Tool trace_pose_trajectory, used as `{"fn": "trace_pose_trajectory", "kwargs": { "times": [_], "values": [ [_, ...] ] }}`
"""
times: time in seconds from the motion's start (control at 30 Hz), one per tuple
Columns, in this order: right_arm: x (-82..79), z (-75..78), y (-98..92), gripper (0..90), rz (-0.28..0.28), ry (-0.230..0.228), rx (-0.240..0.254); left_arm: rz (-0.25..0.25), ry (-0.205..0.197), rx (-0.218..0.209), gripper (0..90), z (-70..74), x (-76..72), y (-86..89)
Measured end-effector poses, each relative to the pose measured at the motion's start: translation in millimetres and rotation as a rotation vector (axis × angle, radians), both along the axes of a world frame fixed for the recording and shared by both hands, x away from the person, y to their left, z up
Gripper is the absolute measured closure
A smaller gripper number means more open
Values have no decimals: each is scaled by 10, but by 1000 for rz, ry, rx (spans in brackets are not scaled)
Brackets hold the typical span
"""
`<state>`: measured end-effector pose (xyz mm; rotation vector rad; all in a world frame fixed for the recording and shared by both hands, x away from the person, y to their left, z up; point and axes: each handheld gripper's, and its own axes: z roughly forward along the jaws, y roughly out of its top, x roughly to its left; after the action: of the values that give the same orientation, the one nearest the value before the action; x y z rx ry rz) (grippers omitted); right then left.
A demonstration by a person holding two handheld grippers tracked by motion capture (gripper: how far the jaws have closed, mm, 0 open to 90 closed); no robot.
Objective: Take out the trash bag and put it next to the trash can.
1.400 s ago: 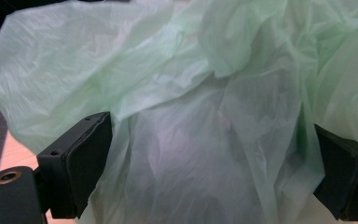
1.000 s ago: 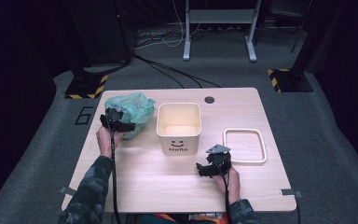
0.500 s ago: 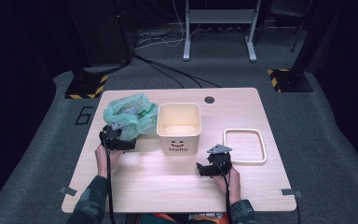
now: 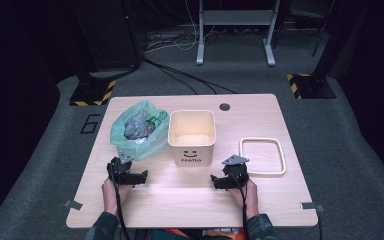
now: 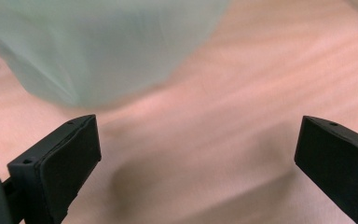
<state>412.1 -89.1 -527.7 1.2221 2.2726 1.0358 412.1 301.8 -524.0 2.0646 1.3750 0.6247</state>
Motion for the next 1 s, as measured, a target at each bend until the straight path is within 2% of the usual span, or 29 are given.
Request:
{"fn": "trace_pose_trajectory", "kwargs": {
  "times": [0.07,0.13,0.27,0.53,0.7,0.8,1.0],
  "values": [
    [0,1,-5,121,0,0,3,5,-6,-29,3,-25,-49,3],
    [0,4,-11,122,-1,2,12,6,-14,-21,4,-24,-98,-1],
    [0,12,-31,122,6,6,27,13,-19,-66,3,-61,-174,27],
    [-48,57,-128,115,9,5,54,7,-9,-77,2,-64,-203,23],
    [-133,241,-259,119,-9,-51,59,5,-7,-77,1,-63,-202,18],
    [-146,351,-386,122,-30,-74,46,6,-11,-76,1,-65,-200,16],
    [-142,433,-686,124,-90,-86,30,7,-10,-77,1,-65,-200,14]
  ]
}}
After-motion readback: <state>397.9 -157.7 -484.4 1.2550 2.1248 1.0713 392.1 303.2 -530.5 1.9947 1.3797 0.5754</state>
